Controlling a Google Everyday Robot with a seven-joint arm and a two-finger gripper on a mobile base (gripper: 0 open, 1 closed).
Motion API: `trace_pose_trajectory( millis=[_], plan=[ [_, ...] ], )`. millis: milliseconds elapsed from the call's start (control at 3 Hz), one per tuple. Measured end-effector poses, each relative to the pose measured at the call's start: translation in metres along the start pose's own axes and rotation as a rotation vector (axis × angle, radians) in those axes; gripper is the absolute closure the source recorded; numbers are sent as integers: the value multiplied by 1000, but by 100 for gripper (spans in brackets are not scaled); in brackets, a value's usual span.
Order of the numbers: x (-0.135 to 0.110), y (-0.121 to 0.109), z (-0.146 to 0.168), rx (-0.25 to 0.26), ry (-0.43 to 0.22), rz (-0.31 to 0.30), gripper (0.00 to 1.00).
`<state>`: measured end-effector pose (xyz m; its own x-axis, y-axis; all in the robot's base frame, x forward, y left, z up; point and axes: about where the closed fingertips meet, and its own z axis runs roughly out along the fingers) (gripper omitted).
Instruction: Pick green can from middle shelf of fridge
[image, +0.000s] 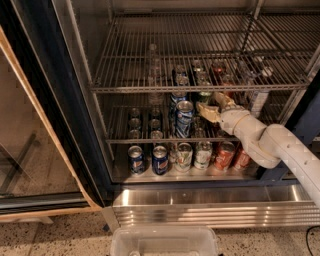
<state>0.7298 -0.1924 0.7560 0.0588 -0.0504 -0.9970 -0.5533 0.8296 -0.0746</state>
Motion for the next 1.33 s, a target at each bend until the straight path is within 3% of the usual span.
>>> trace_pose_trajectory(
  millis=[667, 1333],
  plan=[
    [18, -23, 22, 35, 13, 7, 42],
    [19, -24, 23, 36, 14, 8, 38]
  ],
)
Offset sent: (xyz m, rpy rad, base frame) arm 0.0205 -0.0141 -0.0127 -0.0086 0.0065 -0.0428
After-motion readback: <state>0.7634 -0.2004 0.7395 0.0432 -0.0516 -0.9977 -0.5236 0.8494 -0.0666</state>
